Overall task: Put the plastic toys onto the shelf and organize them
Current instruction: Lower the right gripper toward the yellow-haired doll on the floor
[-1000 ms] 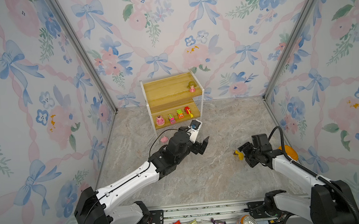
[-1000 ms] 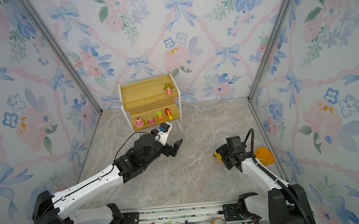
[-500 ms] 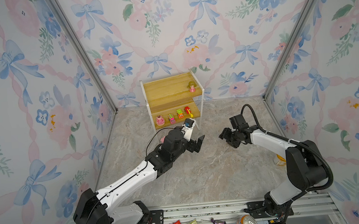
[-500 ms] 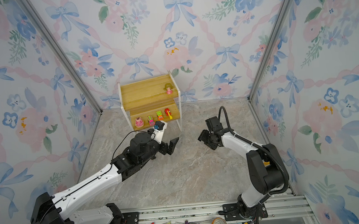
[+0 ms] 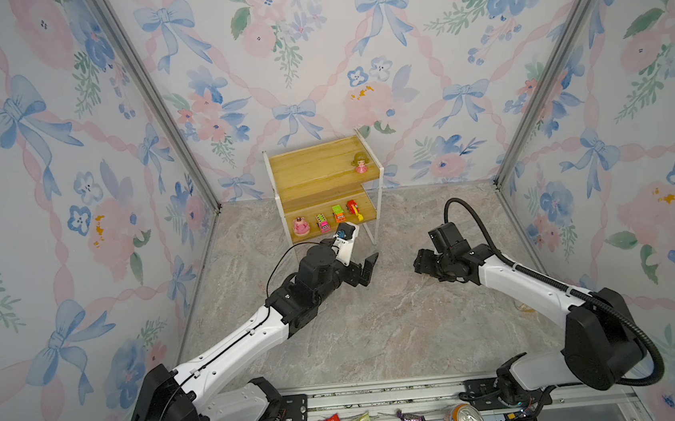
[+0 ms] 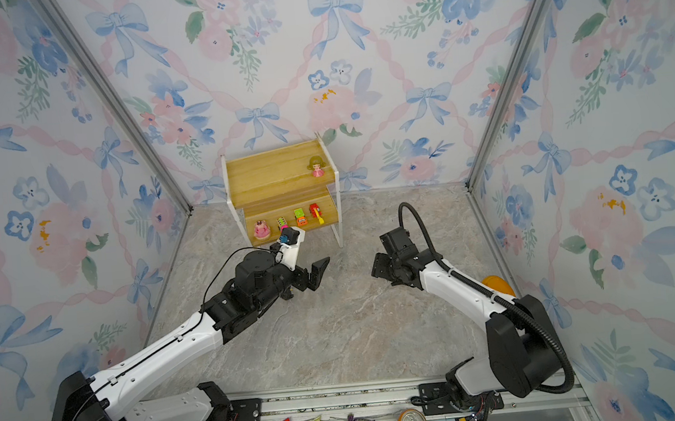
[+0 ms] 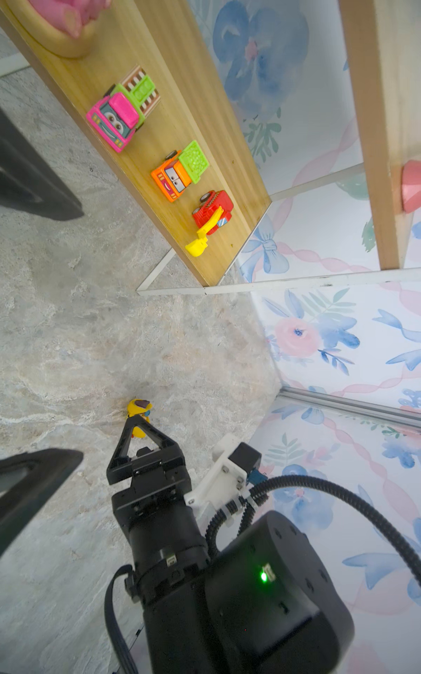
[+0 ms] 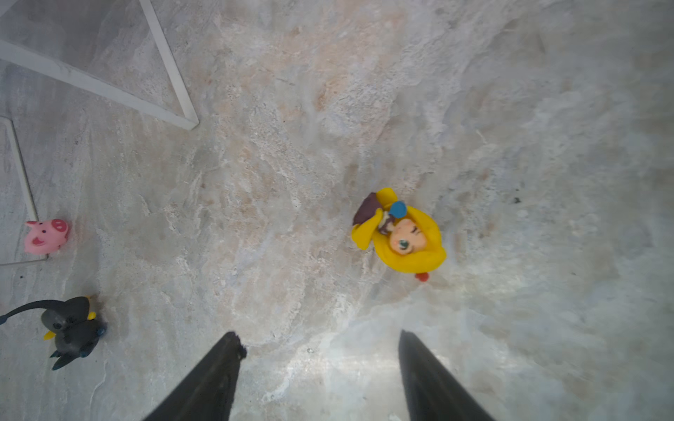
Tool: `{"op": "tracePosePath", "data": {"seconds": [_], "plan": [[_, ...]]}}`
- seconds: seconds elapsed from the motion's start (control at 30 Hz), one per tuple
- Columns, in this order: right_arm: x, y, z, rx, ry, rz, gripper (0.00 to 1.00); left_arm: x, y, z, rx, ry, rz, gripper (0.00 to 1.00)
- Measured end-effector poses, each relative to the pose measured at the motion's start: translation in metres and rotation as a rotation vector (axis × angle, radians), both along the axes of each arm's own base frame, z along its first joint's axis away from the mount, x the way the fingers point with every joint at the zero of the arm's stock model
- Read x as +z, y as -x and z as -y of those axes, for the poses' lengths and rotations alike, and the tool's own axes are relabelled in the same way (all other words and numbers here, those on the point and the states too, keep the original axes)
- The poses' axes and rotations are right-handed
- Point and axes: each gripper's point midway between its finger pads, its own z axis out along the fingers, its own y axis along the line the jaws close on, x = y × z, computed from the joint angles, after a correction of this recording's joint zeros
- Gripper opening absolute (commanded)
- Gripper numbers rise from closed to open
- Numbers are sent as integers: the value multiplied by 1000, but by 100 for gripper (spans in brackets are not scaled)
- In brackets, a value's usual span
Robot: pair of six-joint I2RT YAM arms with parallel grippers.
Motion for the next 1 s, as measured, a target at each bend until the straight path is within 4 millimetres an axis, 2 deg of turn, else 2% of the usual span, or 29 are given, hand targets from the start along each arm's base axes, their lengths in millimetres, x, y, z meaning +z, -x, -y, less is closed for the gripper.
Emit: {"op": "tracePosePath", "data": {"seconds": [0.1,0.23,0.33,0.43,0.63,0.77,0.87,1.0], "plan": [[-5,5,14,-86,-33,-6,74,-3,0,2,-7,1,-9,98],[-30,17,35,-270,-134,-63,76,-7,0,5,-13,10,-25,98],[-46,29,42,-394,-216,-95,77,-8,0,6,-13,15,-28,98],[-47,33,39,-481,-299,-96,79,-9,1,6,-14,17,-31,98],[-23,20,27,-639,-475,-25,81,-7,3,9,-29,24,-30,98],[-18,17,19,-714,-557,-14,82,-7,4,11,-44,27,-33,98],[-23,15,12,-765,-616,-27,82,-7,6,13,-54,29,-35,98],[-46,18,3,-834,-651,-80,82,-11,10,12,-63,26,-41,98]]}}
